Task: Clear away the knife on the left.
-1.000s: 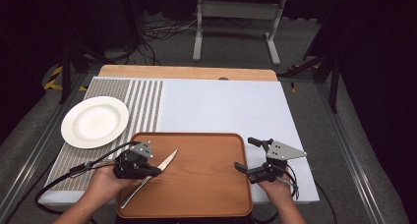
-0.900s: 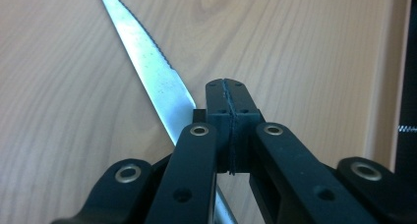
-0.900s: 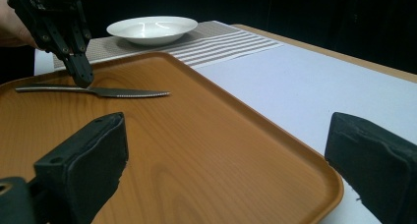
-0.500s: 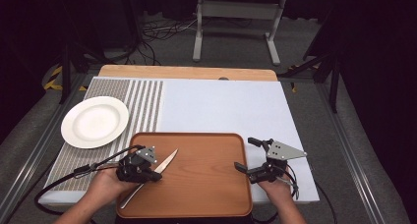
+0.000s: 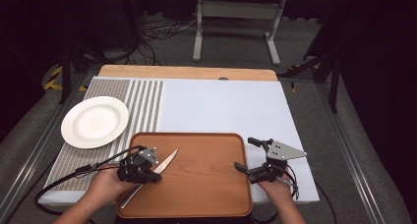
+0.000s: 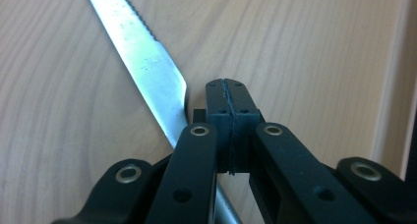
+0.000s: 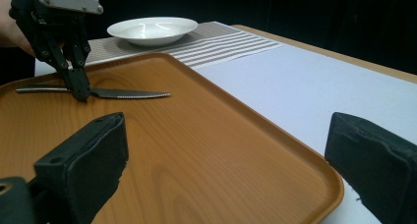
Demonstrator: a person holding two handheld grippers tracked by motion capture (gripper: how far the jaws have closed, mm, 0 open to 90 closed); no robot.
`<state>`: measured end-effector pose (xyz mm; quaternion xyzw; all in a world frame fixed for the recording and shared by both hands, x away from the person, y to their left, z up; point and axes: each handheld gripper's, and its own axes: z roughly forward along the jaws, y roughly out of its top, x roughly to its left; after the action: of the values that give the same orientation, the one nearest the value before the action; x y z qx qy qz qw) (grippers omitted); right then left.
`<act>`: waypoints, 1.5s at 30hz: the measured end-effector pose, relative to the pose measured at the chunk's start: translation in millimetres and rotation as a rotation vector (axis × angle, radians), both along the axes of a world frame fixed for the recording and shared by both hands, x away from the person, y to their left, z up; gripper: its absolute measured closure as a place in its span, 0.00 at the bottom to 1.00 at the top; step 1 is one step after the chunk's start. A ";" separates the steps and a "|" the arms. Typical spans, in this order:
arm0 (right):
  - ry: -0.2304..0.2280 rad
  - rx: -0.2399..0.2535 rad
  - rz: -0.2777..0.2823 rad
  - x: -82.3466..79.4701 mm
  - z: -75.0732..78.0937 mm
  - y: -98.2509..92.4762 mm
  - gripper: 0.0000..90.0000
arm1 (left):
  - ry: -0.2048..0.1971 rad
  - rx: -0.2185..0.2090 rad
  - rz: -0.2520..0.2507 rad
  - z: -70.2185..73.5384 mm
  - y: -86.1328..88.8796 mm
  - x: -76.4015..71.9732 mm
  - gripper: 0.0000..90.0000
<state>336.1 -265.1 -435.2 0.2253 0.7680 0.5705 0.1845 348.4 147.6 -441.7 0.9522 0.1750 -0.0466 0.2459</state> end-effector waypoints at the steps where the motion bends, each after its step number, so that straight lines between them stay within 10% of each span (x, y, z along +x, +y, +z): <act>1: 0.000 0.000 0.000 0.0 0.0 0.0 0.04 | -0.003 0.005 0.003 0.3 0.2 0.4 1.00; 45: -0.003 -0.003 -0.005 -0.1 0.3 -0.5 0.04 | -0.056 0.137 0.103 7.0 17.8 6.2 1.00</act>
<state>335.9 -265.6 -434.9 0.2259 0.7681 0.5691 0.1872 354.6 165.4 -434.7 0.9574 0.2196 0.0050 0.1873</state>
